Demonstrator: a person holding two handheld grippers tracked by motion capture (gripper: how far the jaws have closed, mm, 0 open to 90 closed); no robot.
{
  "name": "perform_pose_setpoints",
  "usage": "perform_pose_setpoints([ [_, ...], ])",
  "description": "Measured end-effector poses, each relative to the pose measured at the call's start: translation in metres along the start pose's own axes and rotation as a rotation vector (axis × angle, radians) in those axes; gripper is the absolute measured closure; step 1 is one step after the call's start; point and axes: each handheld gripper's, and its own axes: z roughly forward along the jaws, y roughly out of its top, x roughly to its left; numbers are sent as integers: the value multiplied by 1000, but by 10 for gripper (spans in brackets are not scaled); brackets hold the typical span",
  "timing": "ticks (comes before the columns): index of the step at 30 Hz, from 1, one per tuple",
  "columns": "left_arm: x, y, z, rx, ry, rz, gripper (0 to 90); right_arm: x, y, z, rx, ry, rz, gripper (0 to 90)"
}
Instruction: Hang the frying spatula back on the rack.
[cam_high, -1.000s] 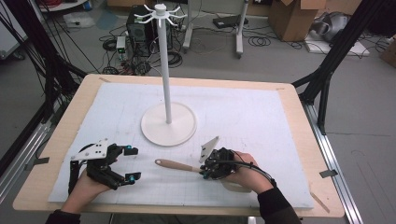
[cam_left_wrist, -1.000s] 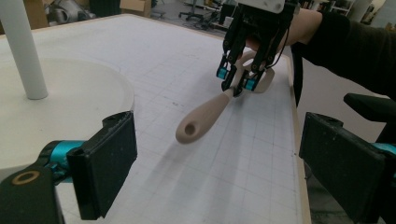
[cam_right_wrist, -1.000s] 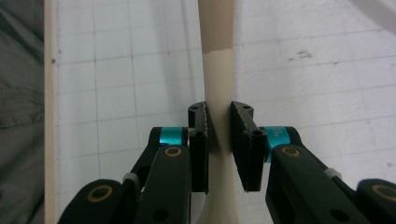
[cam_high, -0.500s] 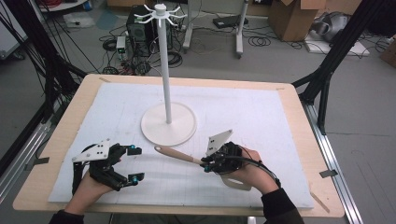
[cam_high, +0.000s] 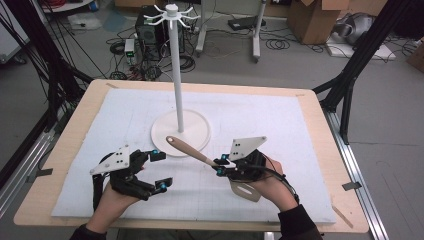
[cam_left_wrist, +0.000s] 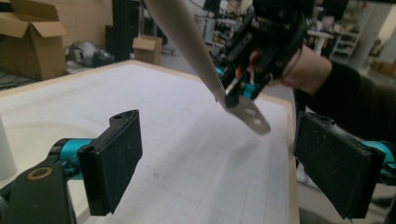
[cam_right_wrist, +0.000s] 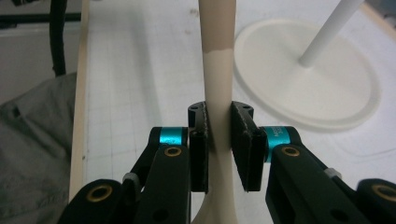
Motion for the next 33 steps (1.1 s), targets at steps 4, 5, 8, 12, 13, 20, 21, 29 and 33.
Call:
perform_pose_setpoints([
  [4, -1, 6, 7, -37, 14, -30, 213, 3, 2, -2, -47, -12, -1, 781],
  [5, -1, 7, 9, -42, 9, -31, 231, 4, 3, -2, -55, -18, -4, 781],
  [8, -3, 10, 16, -62, 15, -39, 295, 6, 5, -2, -75, -26, -8, 782],
  [12, -5, 11, 29, -65, 59, -77, 304, 8, 7, -1, -101, -34, -4, 782],
  [13, -5, 11, 31, -67, 71, -84, 307, 9, 7, -1, -108, -38, -5, 782],
  [20, -17, 18, 53, -92, 78, -50, 330, 11, 9, 4, -114, -37, -12, 782],
  [21, -18, 18, 54, -98, 83, -51, 330, 11, 10, 3, -116, -42, -13, 782],
  [29, -22, 19, 59, -144, 134, -71, 451, 13, 12, 1, -139, -61, -7, 782],
  [33, -25, 20, 61, -171, 139, -83, 506, 13, 13, 0, -143, -66, 5, 781],
])
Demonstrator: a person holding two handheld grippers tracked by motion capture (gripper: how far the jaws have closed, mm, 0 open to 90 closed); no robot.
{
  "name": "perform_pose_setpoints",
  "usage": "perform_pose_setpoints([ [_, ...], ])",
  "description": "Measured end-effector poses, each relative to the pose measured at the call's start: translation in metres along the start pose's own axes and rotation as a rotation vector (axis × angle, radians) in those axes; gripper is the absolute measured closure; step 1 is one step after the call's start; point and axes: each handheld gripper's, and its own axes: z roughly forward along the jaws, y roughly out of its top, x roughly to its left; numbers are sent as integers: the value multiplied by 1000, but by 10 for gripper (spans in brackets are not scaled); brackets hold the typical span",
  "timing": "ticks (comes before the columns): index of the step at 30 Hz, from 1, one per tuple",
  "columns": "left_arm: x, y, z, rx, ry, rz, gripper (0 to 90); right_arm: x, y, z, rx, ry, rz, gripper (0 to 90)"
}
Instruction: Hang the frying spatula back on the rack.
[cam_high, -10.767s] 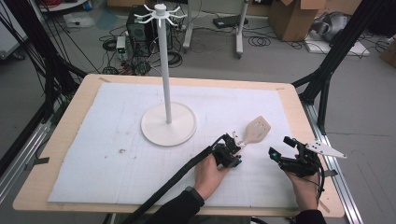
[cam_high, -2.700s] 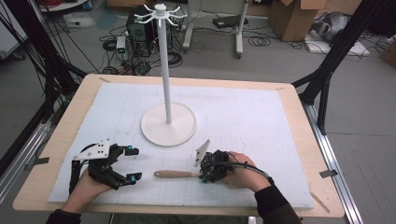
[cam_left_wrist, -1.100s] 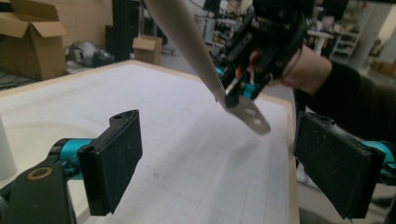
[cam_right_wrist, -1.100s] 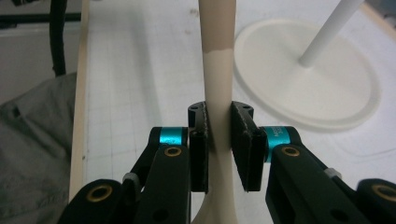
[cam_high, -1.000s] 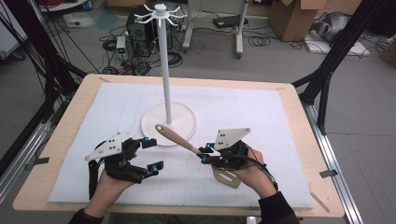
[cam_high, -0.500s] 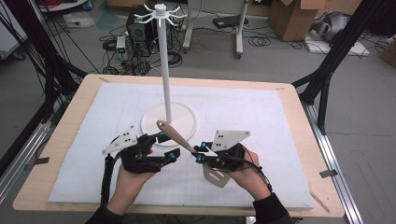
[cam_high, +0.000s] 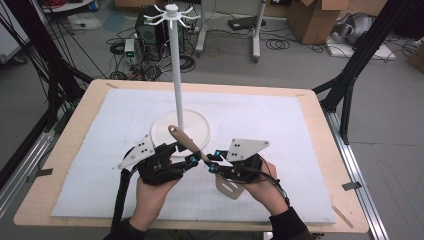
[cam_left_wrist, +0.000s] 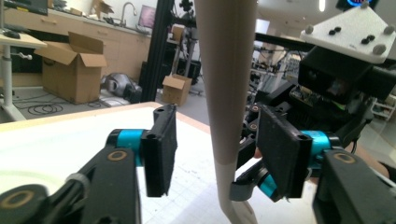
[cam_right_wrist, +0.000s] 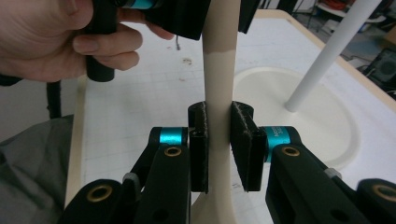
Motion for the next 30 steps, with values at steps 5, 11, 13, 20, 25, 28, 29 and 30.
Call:
perform_pose_setpoints([
  [5, -1, -1, 3, -5, 26, -14, 580, 0, 0, 0, -6, -6, 3, 782],
  [11, -3, -2, 5, -11, 27, 2, 708, -1, 1, 1, -12, -20, -1, 781],
  [13, -4, -2, 5, -10, 20, 5, 745, -1, 1, 1, -10, -22, 1, 781],
  [20, -2, 2, 9, 0, -4, 24, 762, 0, 1, 3, -13, -33, 3, 777],
  [25, 3, 12, 10, 14, -48, 21, 764, -1, 1, 0, -45, -37, -2, 685],
  [28, 8, 21, 9, 23, -77, 42, 764, -4, -2, -5, -72, -49, 9, 603],
  [29, 9, 24, 9, 32, -92, 49, 764, -6, -3, -7, -83, -43, 23, 564],
  [30, 11, 27, 8, 40, -100, 60, 764, -8, -4, -10, -93, -34, 31, 513],
])
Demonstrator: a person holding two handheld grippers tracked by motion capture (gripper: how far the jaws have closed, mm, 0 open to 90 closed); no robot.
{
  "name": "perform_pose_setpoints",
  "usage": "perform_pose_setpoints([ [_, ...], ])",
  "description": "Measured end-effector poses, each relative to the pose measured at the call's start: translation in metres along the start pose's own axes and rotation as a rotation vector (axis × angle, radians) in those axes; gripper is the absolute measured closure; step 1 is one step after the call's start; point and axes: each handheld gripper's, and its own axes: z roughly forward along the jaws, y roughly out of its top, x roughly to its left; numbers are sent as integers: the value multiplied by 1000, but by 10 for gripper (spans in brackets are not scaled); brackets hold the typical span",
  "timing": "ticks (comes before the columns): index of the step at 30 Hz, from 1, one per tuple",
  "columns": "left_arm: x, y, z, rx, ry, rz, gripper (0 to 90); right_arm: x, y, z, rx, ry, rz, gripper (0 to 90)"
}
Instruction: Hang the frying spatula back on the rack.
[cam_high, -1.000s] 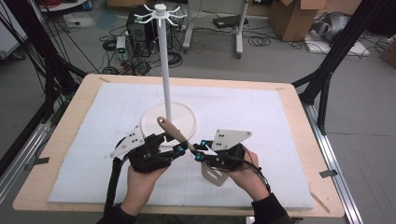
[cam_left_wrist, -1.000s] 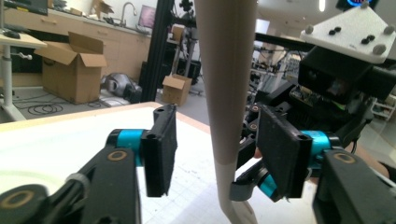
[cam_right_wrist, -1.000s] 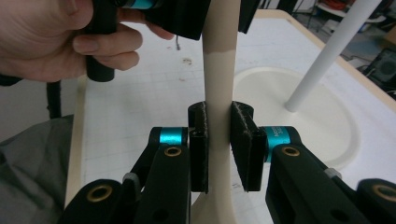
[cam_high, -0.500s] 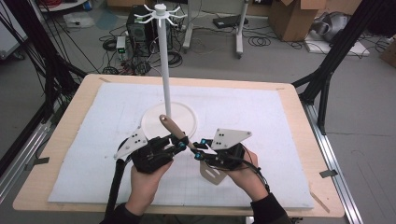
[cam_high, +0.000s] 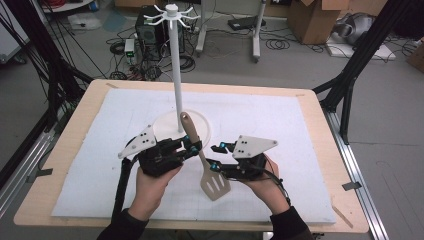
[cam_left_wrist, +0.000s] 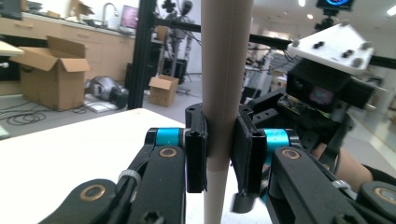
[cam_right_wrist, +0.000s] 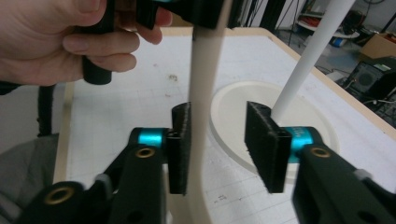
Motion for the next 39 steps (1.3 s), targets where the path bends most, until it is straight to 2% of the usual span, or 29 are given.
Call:
perform_pose_setpoints([
  [4, 9, 13, -2, 28, -25, 46, 765, -10, -7, -13, -67, 35, 60, 406],
  [7, 16, 24, -4, 37, -38, 71, 765, -18, -17, -21, -92, 38, 81, 362],
  [10, 22, 36, -6, 51, -39, 98, 765, -25, -31, -26, -87, 40, 100, 299],
  [14, 26, 52, -5, 90, -51, 142, 764, -32, -48, -30, -74, 73, 133, 253],
  [16, 28, 60, -3, 104, -59, 160, 764, -35, -54, -31, -73, 72, 148, 232],
  [21, 31, 79, 6, 141, -69, 184, 764, -41, -64, -36, -88, 99, 182, 195],
  [25, 34, 95, 13, 171, -76, 205, 764, -42, -65, -42, -118, 96, 193, 175],
  [29, 40, 109, 21, 176, -79, 204, 764, -45, -69, -44, -123, 112, 201, 173],
  [39, 51, 140, 33, 183, -78, 223, 764, -49, -72, -51, -142, 107, 206, 168],
])
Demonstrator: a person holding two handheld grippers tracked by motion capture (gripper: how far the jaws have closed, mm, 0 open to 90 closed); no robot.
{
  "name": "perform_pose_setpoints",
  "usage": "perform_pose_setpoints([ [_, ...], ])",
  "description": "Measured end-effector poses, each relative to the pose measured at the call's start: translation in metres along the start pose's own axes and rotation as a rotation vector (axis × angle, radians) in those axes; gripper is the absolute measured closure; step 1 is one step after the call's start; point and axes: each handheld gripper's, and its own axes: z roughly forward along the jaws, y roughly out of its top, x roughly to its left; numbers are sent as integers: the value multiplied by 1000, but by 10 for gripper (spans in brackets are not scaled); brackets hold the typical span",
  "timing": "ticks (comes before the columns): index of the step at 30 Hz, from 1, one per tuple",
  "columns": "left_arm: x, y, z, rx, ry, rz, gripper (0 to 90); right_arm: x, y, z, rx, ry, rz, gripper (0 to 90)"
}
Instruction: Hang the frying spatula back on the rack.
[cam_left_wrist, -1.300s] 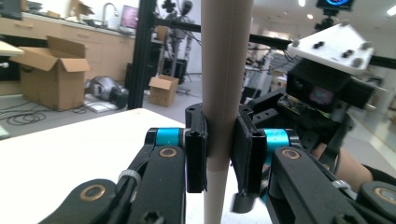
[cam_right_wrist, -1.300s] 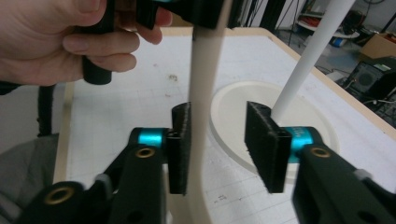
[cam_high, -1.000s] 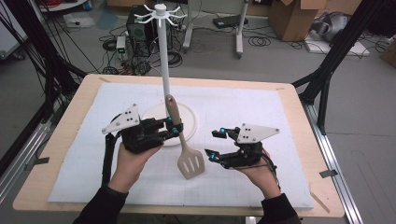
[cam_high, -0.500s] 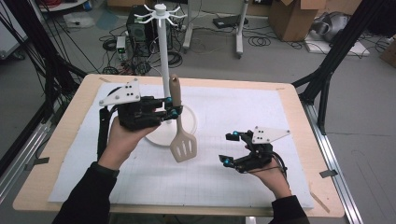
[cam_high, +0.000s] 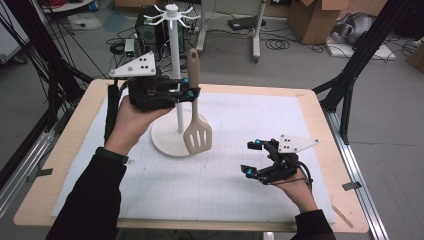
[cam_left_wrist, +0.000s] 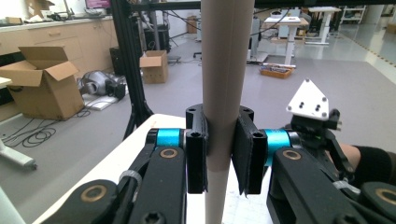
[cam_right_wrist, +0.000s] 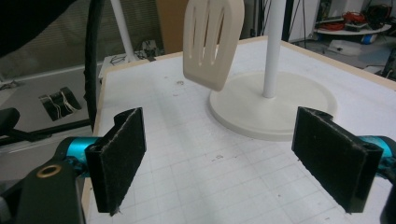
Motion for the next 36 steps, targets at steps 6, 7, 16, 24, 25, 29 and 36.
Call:
perform_pose_setpoints([
  [6, 10, 11, -1, -8, 22, -8, 764, -1, 0, -3, -5, -9, -7, 169],
  [7, 12, 13, -1, -8, 23, -11, 764, -1, 0, -3, -5, -8, -4, 169],
  [16, 22, 16, 2, 13, 60, -29, 764, -2, 0, -5, -11, -3, -4, 169],
  [24, 30, 16, 6, 21, 79, -48, 764, -2, 0, -5, -8, -1, -2, 168],
  [25, 31, 15, 6, 22, 83, -51, 764, -2, 0, -5, -7, -3, 0, 169],
  [29, 35, 14, 6, 22, 96, -59, 764, -2, 0, -5, -8, -1, -1, 169],
  [36, 41, 14, 7, 20, 112, -68, 764, -2, 0, -5, -8, 2, -2, 169],
])
